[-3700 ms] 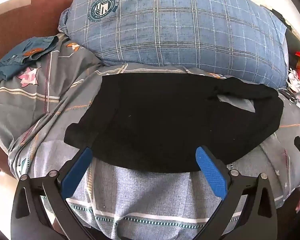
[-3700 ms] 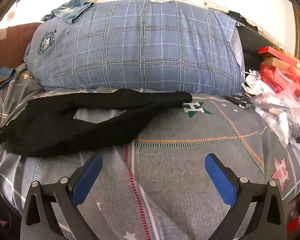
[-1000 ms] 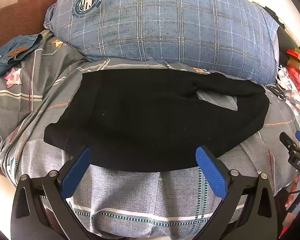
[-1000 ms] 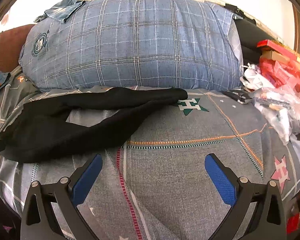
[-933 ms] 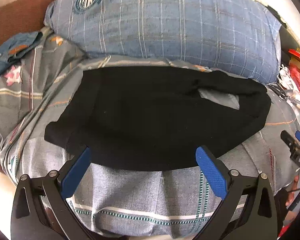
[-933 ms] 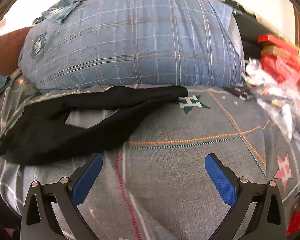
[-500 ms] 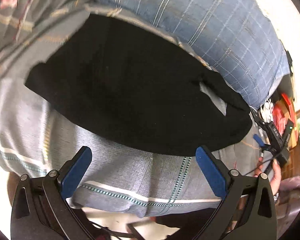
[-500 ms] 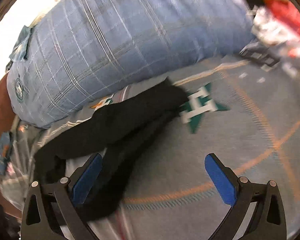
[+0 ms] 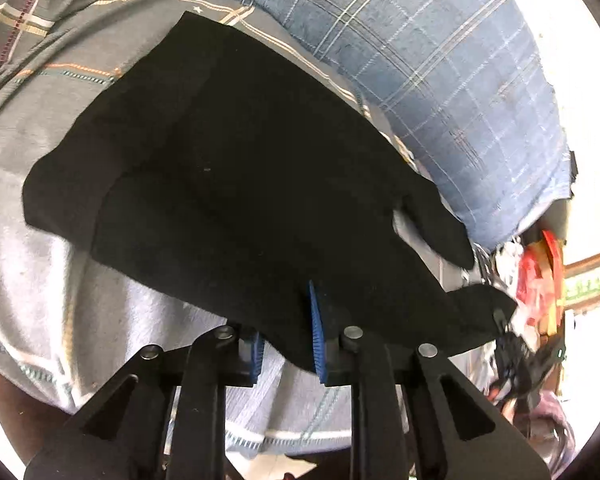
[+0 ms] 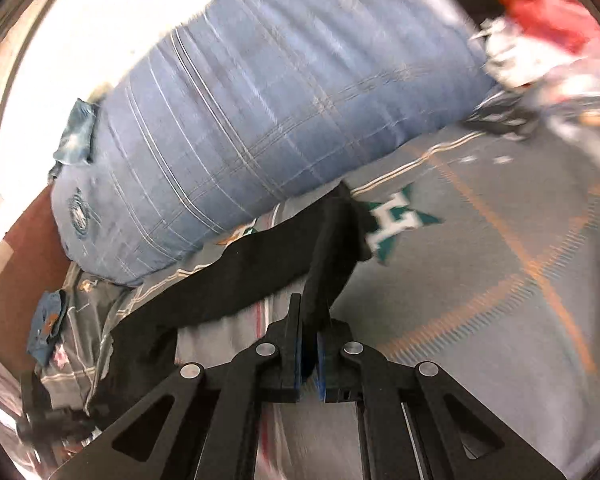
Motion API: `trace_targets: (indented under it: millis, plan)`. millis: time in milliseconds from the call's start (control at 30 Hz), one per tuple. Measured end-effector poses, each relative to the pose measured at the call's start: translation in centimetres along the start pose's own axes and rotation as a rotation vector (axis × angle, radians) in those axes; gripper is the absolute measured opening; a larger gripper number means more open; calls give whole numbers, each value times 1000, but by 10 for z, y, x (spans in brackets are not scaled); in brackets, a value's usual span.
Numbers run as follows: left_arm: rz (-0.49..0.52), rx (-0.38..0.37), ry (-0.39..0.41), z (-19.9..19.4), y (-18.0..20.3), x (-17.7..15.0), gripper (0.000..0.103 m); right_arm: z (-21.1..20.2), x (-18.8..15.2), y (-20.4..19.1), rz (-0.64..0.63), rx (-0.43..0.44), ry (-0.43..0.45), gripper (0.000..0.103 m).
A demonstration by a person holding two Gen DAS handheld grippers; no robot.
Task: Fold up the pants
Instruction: 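Grasp the black pants edge with the left gripper while the right gripper grasps another edge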
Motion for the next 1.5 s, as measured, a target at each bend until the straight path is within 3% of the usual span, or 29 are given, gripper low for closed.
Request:
trace_targets:
  millis: [67,200,233,333,433,533,633,667,833,967,1133,1233,1333,1400,1433,1500]
  plan:
    - [16,9,-24,-3,-7,-14,17,-24,-21,16,15,-30,-4,4]
    - [22,39,-80,1,-26,-37,17,-25,-68,54,81,-98,-135,5]
    - [20,42,-83,0,-28,-39,17,-25,-77,60,113,-104,-154,9]
    - [26,31,-55,-12,-28,-37,17,-32,-79,67,190,-96,-138,16]
    - [45,11,-27,-30,-32,-29,19,-41,-65,68,170,-152,-118,20]
    - [34,-10,19,-51,-43,-18,29,-59,-45,72,111,-248,-32,23]
    - [43,62,121,-65,-55,6,53,-69,-21,75,69,-279,40,31]
    - [38,79,140,-68,-59,13,57,-67,-15,73,63,-271,40,33]
    - [39,110,86,-42,-53,57,58,-22,19,53,42,-164,-15,38]
    - [89,179,21,-6,-38,102,58,40,52,40,73,-103,-71,44]
    - [48,191,-53,30,-33,158,61,119,71,37,38,-138,-187,51]
    - [-16,224,-60,47,-42,184,64,153,71,44,44,-181,-222,51]
    - [-70,240,-83,67,-56,199,66,173,66,38,-10,-162,-250,50]
    - [-87,240,-121,84,-61,200,64,177,65,29,-113,-173,-272,11]
    - [-75,255,-120,86,-61,199,63,178,64,24,-166,-178,-292,6]
    - [-5,270,-76,85,-51,200,48,165,70,19,-186,-153,-236,6]
Point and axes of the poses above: each gripper's, at about its wrist camera, not at the fingertips, and z roughly the way its jaws point, y to its right, x to its top, the point moved 7 cm from there along z, roughly the way its jaws point, and after that the axes turned 5 degrees about y, right-handed, at the moved point
